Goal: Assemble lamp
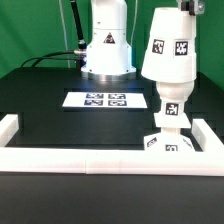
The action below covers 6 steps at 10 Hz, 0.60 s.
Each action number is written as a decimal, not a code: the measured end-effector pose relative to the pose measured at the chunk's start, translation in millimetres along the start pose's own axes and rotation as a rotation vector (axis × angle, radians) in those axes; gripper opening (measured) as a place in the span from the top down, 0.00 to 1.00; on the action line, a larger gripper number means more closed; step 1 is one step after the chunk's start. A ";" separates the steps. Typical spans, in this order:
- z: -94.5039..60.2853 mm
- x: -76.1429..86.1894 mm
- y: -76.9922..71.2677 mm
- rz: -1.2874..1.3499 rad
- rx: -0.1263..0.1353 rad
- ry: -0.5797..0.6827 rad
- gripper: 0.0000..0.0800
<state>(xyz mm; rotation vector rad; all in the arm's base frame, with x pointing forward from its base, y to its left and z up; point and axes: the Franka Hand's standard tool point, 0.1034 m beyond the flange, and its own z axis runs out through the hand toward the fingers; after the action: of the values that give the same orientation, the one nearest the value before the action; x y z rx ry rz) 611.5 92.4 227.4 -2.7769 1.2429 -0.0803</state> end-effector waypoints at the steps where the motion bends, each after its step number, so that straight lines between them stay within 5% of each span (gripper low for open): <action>1: 0.4 -0.1 0.1 0.000 -0.001 0.000 0.94; 6: 8.6 -3.7 -5.9 -0.008 0.001 0.003 0.94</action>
Offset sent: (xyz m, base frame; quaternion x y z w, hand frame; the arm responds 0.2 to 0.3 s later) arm 0.0000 0.0000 0.0000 0.0000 0.0000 0.0000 1.0000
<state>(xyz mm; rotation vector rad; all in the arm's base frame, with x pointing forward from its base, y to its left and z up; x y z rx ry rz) 614.2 99.7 219.5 -2.7816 1.2322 -0.0852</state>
